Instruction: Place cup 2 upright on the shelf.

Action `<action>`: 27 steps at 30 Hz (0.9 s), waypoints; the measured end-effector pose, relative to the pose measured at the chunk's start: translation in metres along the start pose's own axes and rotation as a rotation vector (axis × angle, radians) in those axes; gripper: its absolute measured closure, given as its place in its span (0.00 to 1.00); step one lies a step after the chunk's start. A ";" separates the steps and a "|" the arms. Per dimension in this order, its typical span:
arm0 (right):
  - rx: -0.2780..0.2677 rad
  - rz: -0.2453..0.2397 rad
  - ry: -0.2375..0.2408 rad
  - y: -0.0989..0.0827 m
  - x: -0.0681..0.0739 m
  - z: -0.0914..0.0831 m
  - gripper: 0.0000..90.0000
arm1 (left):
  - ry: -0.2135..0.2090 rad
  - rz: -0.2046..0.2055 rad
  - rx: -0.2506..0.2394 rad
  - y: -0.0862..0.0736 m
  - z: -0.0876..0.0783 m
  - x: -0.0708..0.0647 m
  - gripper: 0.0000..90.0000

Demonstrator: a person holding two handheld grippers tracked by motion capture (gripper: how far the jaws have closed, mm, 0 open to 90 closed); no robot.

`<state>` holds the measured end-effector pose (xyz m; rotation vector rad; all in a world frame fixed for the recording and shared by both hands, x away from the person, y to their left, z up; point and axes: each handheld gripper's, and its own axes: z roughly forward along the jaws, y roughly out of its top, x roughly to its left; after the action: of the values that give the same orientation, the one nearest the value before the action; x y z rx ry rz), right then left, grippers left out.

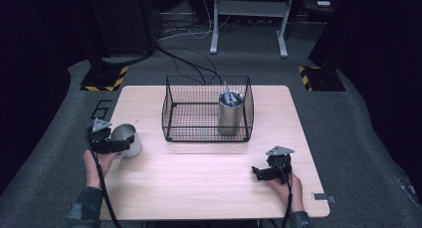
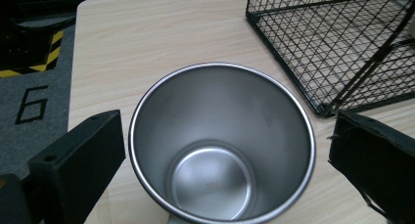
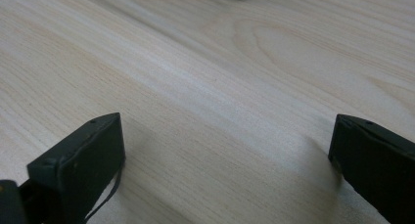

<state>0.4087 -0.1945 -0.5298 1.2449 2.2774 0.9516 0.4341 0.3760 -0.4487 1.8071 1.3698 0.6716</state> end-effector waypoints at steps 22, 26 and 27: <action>-0.001 -0.004 0.000 0.000 0.000 0.000 0.00 | 0.001 -0.005 0.027 -0.001 0.014 0.001 0.06; -0.001 -0.006 -0.002 0.000 0.000 0.000 0.00 | -0.005 0.002 0.025 -0.001 0.014 0.001 0.07; -0.001 -0.003 0.000 0.000 0.000 0.000 0.00 | -0.006 0.000 0.025 -0.001 0.014 0.001 0.07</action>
<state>0.4089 -0.1947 -0.5297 1.2411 2.2775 0.9517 0.4449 0.3739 -0.4577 1.8270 1.3799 0.6510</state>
